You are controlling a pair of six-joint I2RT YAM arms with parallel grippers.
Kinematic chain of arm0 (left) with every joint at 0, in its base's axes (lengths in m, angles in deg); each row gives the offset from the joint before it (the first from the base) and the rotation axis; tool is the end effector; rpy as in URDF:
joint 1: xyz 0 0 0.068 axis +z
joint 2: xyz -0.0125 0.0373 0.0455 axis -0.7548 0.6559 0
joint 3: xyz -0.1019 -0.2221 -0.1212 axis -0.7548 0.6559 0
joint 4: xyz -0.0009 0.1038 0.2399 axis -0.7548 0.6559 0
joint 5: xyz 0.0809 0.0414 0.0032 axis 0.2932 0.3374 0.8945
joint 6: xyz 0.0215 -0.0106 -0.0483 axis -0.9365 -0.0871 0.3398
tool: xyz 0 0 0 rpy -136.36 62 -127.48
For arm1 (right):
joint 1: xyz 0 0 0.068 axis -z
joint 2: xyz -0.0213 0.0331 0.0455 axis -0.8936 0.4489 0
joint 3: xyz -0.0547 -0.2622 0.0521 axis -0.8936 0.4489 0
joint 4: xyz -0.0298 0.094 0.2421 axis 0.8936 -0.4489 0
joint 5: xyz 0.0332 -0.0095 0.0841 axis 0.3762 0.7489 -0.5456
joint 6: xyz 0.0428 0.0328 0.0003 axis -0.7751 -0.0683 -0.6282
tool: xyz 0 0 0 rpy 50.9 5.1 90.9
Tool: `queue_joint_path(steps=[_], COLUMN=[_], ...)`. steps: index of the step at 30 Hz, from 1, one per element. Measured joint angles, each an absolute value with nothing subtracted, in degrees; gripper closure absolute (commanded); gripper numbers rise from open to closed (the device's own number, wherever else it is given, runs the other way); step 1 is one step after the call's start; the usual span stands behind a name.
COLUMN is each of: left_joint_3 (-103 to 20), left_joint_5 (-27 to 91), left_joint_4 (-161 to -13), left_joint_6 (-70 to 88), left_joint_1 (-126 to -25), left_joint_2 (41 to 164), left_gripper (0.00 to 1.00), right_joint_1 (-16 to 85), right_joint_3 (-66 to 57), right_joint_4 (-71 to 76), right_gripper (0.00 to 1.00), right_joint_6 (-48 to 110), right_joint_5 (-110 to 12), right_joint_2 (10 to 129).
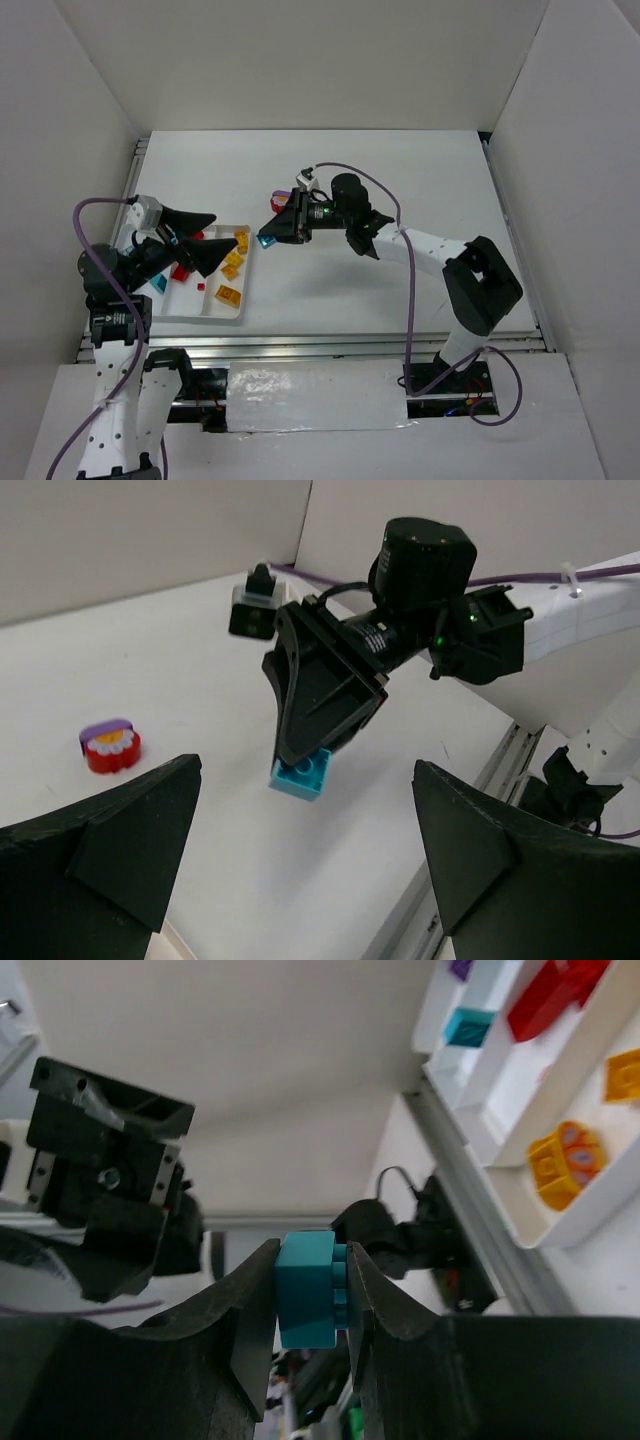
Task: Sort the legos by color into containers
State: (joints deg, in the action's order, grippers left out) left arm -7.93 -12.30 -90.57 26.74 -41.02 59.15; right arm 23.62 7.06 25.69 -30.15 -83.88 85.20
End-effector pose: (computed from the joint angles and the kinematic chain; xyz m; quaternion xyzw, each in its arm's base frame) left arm 0.1272 -0.0108 0.3635 0.1529 0.6400 -0.3999 0.6380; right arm 0.2833 0.2665 0.2789 -0.0516 0.7477 0.6489 0.1309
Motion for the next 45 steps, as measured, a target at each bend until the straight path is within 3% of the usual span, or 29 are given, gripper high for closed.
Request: queue_joint_path(steps=[12, 16, 22, 26, 35, 45], left_joint_3=[-3.14, -3.86, -8.02, -9.04, -10.71, -11.19], left_joint_5=[-12.78, -10.77, 1.27, 7.68, 14.72, 16.75], left_joint_4=[-122.96, -123.24, -112.88, -110.83, -106.7, -101.65], left_joint_6=[31.0, 28.53, 12.71, 5.8, -1.39, -3.9], left_joint_1=[-42.03, -47.31, -70.22, -78.0, -82.2, -82.33], left_joint_2=[63.52, 65.73, 70.01, 73.9, 79.45, 75.54], left_gripper=[0.01, 0.01, 0.0, 0.01, 0.02, 0.02], right_joint_1=[25.41, 26.88, 27.32, 27.32, 27.69, 27.69], right_joint_3=[7.91, 7.71, 7.58, 7.61, 9.07, 10.51], right_joint_4=[28.69, 27.0, 23.44, 19.92, 16.93, 16.75], right_gripper=[1.0, 1.0, 1.0, 1.0, 1.0, 1.0], right_joint_6=[-37.39, -37.3, -37.12, -35.27, -32.75, -31.59], right_joint_5=[-86.66, -84.69, -82.66, -82.07, -81.24, -81.92], right_joint_2=[73.76, 71.97, 71.86, 70.64, 65.15, 64.26])
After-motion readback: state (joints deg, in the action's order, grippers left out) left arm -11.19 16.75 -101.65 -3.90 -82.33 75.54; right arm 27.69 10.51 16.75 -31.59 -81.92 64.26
